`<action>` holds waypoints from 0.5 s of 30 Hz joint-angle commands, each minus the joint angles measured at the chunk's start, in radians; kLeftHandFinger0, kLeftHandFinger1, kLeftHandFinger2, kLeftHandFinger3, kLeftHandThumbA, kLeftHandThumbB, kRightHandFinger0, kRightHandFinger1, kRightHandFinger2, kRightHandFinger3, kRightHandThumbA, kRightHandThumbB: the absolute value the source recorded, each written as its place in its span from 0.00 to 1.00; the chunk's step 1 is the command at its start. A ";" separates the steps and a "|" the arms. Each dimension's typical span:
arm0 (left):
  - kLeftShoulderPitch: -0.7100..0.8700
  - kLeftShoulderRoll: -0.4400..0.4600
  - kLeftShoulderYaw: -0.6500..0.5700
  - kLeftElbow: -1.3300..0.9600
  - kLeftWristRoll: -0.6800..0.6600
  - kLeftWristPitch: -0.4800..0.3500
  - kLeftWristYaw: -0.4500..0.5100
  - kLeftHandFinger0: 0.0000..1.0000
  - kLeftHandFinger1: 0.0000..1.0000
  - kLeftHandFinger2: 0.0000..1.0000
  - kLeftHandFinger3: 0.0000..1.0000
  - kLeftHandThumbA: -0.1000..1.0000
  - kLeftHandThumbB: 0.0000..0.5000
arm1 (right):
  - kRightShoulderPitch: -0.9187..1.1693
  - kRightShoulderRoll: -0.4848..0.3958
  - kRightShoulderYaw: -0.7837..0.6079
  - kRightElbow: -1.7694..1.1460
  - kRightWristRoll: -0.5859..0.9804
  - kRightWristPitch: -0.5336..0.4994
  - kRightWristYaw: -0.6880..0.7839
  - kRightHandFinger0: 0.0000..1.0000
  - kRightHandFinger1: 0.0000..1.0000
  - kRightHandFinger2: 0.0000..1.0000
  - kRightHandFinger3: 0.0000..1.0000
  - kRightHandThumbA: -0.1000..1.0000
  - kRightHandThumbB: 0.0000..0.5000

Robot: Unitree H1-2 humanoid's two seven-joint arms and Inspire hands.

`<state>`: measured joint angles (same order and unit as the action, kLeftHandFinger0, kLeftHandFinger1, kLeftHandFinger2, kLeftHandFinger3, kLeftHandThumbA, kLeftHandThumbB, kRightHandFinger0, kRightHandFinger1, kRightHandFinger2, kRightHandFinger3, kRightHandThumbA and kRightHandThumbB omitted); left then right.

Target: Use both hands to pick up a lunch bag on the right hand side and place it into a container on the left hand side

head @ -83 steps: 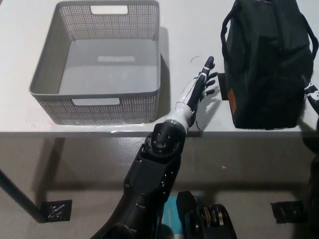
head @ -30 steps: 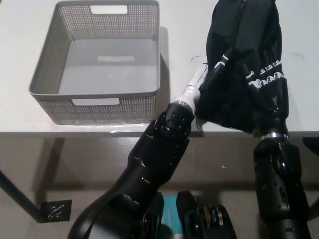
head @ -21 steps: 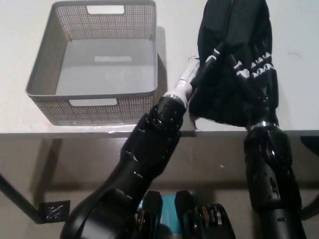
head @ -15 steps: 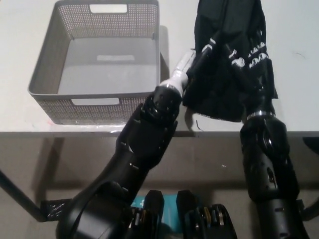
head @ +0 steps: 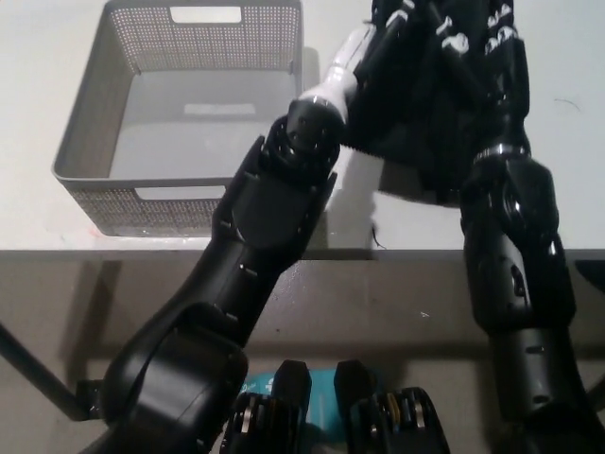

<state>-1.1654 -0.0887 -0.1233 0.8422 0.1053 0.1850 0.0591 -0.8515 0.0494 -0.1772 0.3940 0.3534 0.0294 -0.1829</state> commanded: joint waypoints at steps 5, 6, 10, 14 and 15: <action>-0.159 -0.035 -0.001 -0.086 -0.025 -0.018 -0.071 1.00 1.00 1.00 1.00 1.00 0.68 | -0.140 -0.001 0.039 -0.085 -0.023 0.061 0.036 1.00 1.00 1.00 1.00 1.00 0.38; -0.160 -0.029 -0.001 -0.111 -0.021 -0.009 -0.069 1.00 1.00 1.00 1.00 1.00 0.65 | -0.151 0.001 0.041 -0.096 -0.019 0.072 0.039 1.00 1.00 1.00 1.00 1.00 0.36; -0.146 -0.008 0.021 -0.205 -0.034 0.034 -0.064 1.00 1.00 1.00 1.00 1.00 0.63 | -0.185 0.003 0.067 -0.105 -0.032 0.096 0.057 1.00 1.00 1.00 1.00 1.00 0.35; -0.131 0.011 0.031 -0.278 -0.036 0.061 -0.067 1.00 1.00 1.00 1.00 1.00 0.61 | -0.213 0.012 0.083 -0.096 -0.042 0.091 0.061 1.00 1.00 1.00 1.00 1.00 0.31; -0.124 0.017 0.040 -0.302 -0.041 0.070 -0.064 1.00 1.00 1.00 1.00 1.00 0.59 | -0.223 0.017 0.090 -0.092 -0.047 0.097 0.057 1.00 1.00 1.00 1.00 1.00 0.31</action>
<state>-1.2138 -0.0495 -0.0870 0.6506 0.0981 0.2466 0.0472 -0.9641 0.0222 -0.1508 0.3328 0.3224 0.0946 -0.1918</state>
